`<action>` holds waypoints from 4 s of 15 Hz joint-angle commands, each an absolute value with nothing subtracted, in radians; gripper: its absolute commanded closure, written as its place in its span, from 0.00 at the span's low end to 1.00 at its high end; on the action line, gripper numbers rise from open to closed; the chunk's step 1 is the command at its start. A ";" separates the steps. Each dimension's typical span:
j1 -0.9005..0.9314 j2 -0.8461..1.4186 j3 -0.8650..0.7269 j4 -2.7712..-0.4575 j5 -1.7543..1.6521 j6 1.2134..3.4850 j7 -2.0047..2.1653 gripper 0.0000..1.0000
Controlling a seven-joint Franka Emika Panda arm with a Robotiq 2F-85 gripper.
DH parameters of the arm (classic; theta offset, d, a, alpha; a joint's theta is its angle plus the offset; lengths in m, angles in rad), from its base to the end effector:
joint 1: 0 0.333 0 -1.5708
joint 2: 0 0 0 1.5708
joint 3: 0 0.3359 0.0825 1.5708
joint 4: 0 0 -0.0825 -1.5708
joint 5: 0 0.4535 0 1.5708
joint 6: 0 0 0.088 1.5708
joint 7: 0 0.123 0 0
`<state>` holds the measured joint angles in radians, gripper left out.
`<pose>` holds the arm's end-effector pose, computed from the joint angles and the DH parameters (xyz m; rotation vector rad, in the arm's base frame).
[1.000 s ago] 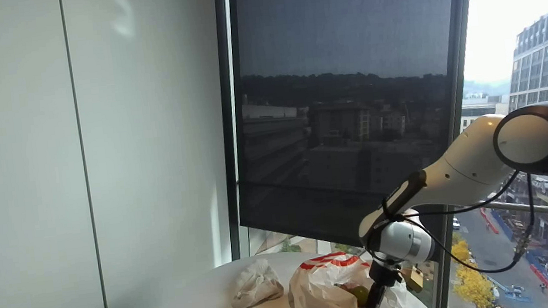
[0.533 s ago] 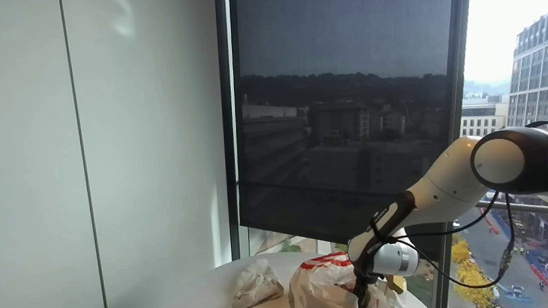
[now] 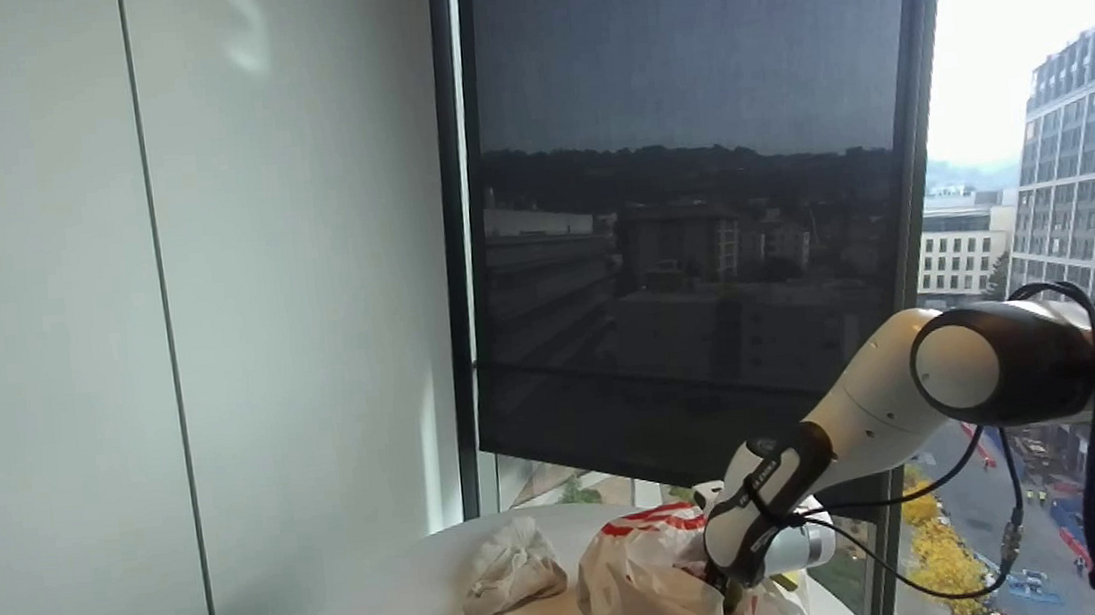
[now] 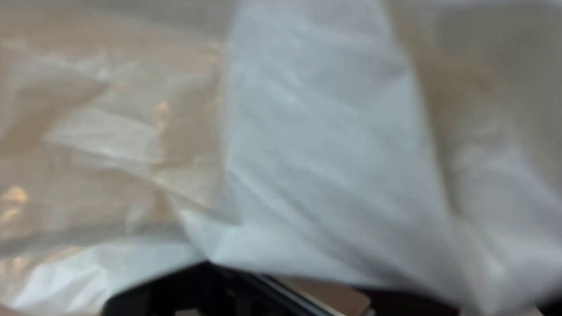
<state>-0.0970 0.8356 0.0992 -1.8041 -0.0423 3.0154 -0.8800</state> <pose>0.7230 0.0012 0.0598 2.6965 1.2637 0.5531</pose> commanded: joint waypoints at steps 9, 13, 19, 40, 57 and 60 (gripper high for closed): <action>-0.048 0.826 0.049 -1.787 -0.219 3.000 -0.716 0.49; 0.071 0.700 -0.085 -1.884 -0.309 2.965 -0.593 0.49; 0.211 0.470 -0.144 -1.993 -0.351 2.477 -0.522 0.49; 0.088 0.498 0.219 -2.155 -0.153 2.645 -0.770 0.49; -0.108 0.289 0.387 -2.206 0.059 2.449 -0.815 0.00; -0.054 0.190 0.255 -2.171 0.006 2.182 -0.720 0.00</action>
<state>-0.0837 0.3011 0.3412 -2.1625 0.0220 2.3678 -0.7750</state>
